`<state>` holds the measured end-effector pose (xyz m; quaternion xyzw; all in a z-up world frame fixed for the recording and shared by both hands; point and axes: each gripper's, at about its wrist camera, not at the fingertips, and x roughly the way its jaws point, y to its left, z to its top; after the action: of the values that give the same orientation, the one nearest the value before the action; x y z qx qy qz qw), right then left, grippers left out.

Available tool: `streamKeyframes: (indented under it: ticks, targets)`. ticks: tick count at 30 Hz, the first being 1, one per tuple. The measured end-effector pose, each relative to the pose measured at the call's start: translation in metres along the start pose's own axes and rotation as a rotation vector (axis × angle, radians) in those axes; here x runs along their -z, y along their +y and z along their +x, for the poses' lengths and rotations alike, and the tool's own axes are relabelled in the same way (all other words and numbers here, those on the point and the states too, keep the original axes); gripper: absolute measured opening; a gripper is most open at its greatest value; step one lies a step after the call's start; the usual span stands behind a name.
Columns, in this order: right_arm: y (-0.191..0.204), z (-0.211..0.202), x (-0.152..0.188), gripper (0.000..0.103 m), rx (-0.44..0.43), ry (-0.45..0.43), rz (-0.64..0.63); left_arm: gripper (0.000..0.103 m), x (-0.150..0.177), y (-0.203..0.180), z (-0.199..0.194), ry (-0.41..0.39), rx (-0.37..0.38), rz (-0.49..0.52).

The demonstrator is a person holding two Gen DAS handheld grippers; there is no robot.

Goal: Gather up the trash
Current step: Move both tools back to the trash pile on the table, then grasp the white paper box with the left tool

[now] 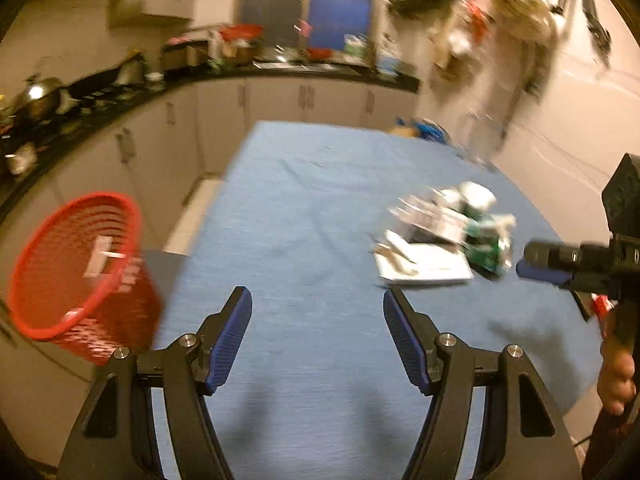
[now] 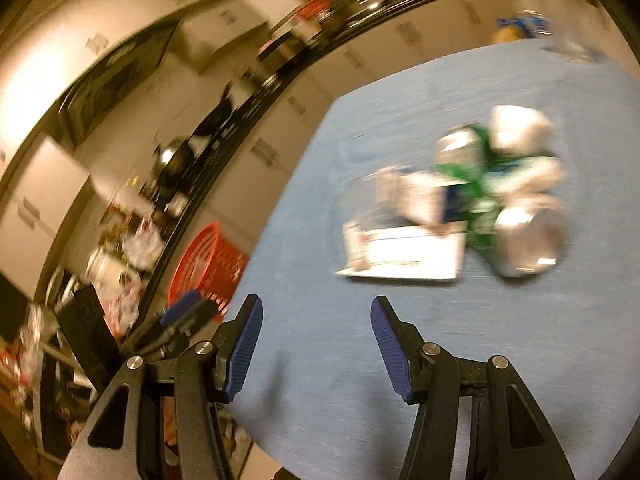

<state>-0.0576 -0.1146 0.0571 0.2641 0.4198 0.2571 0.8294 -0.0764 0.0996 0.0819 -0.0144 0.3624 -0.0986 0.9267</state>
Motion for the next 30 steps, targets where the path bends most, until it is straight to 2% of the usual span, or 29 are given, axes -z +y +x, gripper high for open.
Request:
streamKeyframes:
  ticks: [4, 8, 13, 18, 20, 24, 26, 28, 30]
  targets:
    - [-0.038, -0.024, -0.002, 0.063, 0.024, -0.043, 0.078, 0.067, -0.004, -0.032, 0.027, 0.066, 0.06, 0.032]
    - [-0.068, -0.03, -0.005, 0.063, 0.024, -0.039, 0.152, 0.067, -0.006, -0.053, 0.042, 0.091, 0.077, 0.057]
    - [-0.083, -0.03, -0.013, 0.063, 0.027, -0.043, 0.18, 0.067, -0.012, -0.063, 0.065, 0.136, 0.105, 0.032]
    - [-0.088, -0.032, -0.019, 0.063, 0.037, -0.059, 0.184, 0.067, -0.021, -0.066, 0.088, 0.15, 0.087, 0.033]
    - [-0.09, -0.031, -0.02, 0.063, 0.04, -0.057, 0.186, 0.056, -0.026, -0.068, 0.094, 0.144, 0.09, 0.026]
    - [-0.092, -0.031, -0.021, 0.063, 0.052, -0.059, 0.187, 0.049, -0.033, -0.076, 0.111, 0.156, 0.075, 0.041]
    - [-0.093, -0.031, -0.024, 0.063, 0.068, -0.066, 0.187, 0.033, -0.034, -0.079, 0.123, 0.182, 0.09, 0.033]
    - [-0.095, -0.033, -0.025, 0.063, 0.074, -0.072, 0.191, 0.024, -0.034, -0.08, 0.134, 0.201, 0.058, 0.032]
    - [-0.099, -0.037, -0.027, 0.063, 0.082, -0.079, 0.194, 0.024, -0.034, -0.08, 0.137, 0.191, 0.053, 0.032]
